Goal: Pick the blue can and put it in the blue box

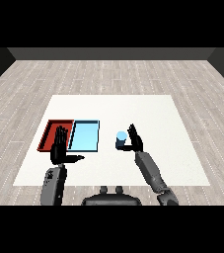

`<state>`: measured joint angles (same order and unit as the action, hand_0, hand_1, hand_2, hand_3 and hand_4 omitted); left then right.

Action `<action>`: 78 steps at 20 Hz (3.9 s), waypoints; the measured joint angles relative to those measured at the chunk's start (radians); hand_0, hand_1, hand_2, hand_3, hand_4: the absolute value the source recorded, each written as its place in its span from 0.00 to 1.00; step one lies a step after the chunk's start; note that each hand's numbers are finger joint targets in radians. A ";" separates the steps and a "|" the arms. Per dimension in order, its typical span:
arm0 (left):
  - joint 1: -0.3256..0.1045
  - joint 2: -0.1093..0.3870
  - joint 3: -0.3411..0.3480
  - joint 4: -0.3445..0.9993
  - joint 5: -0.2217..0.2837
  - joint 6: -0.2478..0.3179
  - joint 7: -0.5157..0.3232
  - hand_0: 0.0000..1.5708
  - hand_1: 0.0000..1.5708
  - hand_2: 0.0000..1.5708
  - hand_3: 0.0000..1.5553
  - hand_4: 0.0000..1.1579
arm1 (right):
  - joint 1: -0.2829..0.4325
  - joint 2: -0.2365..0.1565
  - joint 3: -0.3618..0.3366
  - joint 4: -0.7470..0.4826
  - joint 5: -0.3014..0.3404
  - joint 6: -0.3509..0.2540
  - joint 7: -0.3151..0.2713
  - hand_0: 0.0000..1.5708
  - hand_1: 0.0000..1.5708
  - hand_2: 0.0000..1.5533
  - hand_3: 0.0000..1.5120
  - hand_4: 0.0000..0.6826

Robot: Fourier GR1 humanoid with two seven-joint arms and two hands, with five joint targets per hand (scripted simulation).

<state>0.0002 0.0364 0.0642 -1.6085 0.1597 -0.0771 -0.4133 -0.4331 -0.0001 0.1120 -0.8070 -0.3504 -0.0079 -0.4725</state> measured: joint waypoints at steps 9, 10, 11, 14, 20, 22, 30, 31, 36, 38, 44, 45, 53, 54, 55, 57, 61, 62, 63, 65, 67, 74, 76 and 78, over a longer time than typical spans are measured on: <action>0.012 -0.001 0.001 0.002 -0.007 0.002 -0.018 0.00 0.00 0.00 0.00 0.00 | -0.063 0.000 0.061 0.054 -0.069 -0.031 -0.005 0.00 0.00 0.00 0.00 0.00; 0.007 -0.001 0.004 0.012 -0.010 0.004 -0.026 0.00 0.00 0.00 0.00 0.00 | -0.085 0.000 0.059 0.100 -0.077 -0.017 -0.028 0.00 0.00 0.00 0.00 0.00; 0.007 0.001 0.006 0.015 -0.010 0.002 -0.028 0.00 0.00 0.00 0.00 0.00 | -0.100 0.000 0.055 0.123 -0.079 -0.014 -0.038 0.00 0.00 0.00 0.00 0.00; 0.024 -0.001 0.000 0.000 -0.002 -0.005 -0.030 0.00 0.00 0.00 0.00 0.00 | -0.129 0.000 0.067 0.150 -0.094 -0.024 -0.039 0.00 0.00 0.00 0.00 0.00; 0.013 0.013 0.016 0.001 0.007 -0.012 -0.022 0.00 0.00 0.00 0.00 0.00 | -0.186 0.000 0.113 0.268 -0.155 -0.013 -0.100 0.00 0.00 0.00 0.00 0.00; -0.005 0.013 0.024 0.043 0.008 -0.017 -0.044 0.00 0.00 0.00 0.00 0.00 | -0.194 0.000 0.143 0.264 -0.188 -0.028 -0.096 0.00 0.00 0.00 0.00 0.00; 0.011 0.011 0.022 0.026 0.009 -0.018 -0.046 0.00 0.00 0.00 0.00 0.00 | -0.230 -0.001 0.223 0.291 -0.248 -0.129 -0.100 0.99 0.99 0.96 0.96 0.95; 0.022 0.003 0.009 0.008 0.000 -0.010 -0.039 0.00 0.00 0.00 0.00 0.00 | -0.235 -0.001 0.224 0.301 -0.240 -0.142 -0.091 0.99 0.99 0.95 0.96 0.97; 0.005 0.004 0.014 0.001 0.008 -0.006 -0.021 0.00 0.00 0.00 0.00 0.00 | -0.267 0.000 0.250 0.312 -0.228 -0.220 -0.040 0.99 0.99 0.96 0.95 1.00; 0.012 0.016 0.025 -0.010 0.025 -0.020 -0.010 0.00 0.00 0.00 0.00 0.00 | -0.246 -0.006 0.255 0.289 -0.215 -0.232 -0.033 0.99 0.99 0.96 0.95 0.99; 0.024 0.002 -0.005 -0.002 0.007 -0.025 -0.012 0.00 0.00 0.00 0.00 0.00 | -0.214 -0.013 0.243 0.173 -0.143 -0.268 0.004 0.95 0.95 0.94 0.93 0.95; 0.040 -0.006 -0.019 -0.014 -0.005 -0.021 -0.014 0.00 0.00 0.00 0.00 0.00 | -0.221 -0.011 0.236 0.170 -0.134 -0.272 0.003 0.95 0.95 0.93 0.93 0.96; -0.039 -0.026 -0.091 0.100 -0.072 0.034 -0.009 0.00 0.00 0.00 0.00 0.00 | -0.224 -0.025 0.212 0.059 -0.065 -0.270 0.014 0.94 0.94 0.93 0.93 0.95; -0.041 -0.028 -0.105 0.104 -0.074 0.039 -0.004 0.00 0.00 0.00 0.00 0.00 | -0.229 -0.021 0.209 0.046 -0.058 -0.270 0.011 0.93 0.93 0.92 0.93 0.97; -0.042 -0.030 -0.127 0.110 -0.071 0.050 -0.003 0.00 0.00 0.00 0.00 0.00 | -0.228 -0.022 0.215 0.017 -0.047 -0.273 0.015 0.92 0.92 0.92 0.93 0.97; -0.068 -0.032 -0.144 0.125 -0.061 0.057 0.022 0.00 0.00 0.00 0.00 0.00 | -0.220 -0.036 0.215 -0.029 -0.033 -0.260 0.015 0.92 0.92 0.93 0.94 0.97; -0.096 -0.030 -0.152 0.153 -0.051 0.038 0.057 0.00 0.00 0.00 0.00 0.00 | -0.207 -0.042 0.200 -0.103 0.002 -0.251 0.043 0.91 0.91 0.93 0.94 0.97; -0.104 -0.031 -0.165 0.161 -0.052 0.047 0.063 0.00 0.00 0.00 0.00 0.00 | -0.194 -0.043 0.199 -0.132 0.011 -0.252 0.054 0.91 0.91 0.93 0.94 0.97; -0.111 -0.032 -0.177 0.168 -0.052 0.056 0.068 0.00 0.00 0.00 0.00 0.00 | -0.177 -0.045 0.198 -0.162 0.022 -0.251 0.066 0.91 0.91 0.93 0.94 0.97; -0.123 -0.034 -0.195 0.179 -0.052 0.071 0.074 0.00 0.00 0.00 0.00 0.00 | -0.130 -0.046 0.199 -0.221 0.044 -0.244 0.079 0.91 0.91 0.93 0.94 0.97; -0.151 -0.035 -0.205 0.202 -0.046 0.093 0.079 0.00 0.00 0.00 0.00 0.00 | -0.097 -0.044 0.201 -0.281 0.070 -0.246 0.102 0.91 0.91 0.93 0.94 0.96; -0.205 -0.036 -0.283 0.268 -0.029 0.153 0.058 0.00 0.00 0.00 0.00 0.00 | -0.062 -0.032 0.183 -0.370 0.130 -0.226 0.153 0.91 0.91 0.93 0.93 0.98; -0.230 -0.036 -0.307 0.289 -0.020 0.184 0.060 0.00 0.00 0.00 0.00 0.00 | -0.051 -0.023 0.171 -0.384 0.141 -0.215 0.156 0.91 0.91 0.93 0.93 0.97; -0.259 -0.036 -0.330 0.322 -0.006 0.202 0.064 0.00 0.00 0.00 0.00 0.00 | -0.050 -0.014 0.166 -0.379 0.151 -0.202 0.152 0.90 0.90 0.93 0.94 0.97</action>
<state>-0.2590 0.0002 -0.2661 -1.2861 0.1534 0.1252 -0.3489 -0.4833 -0.0144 0.2776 -1.1864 -0.1990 -0.2101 -0.3207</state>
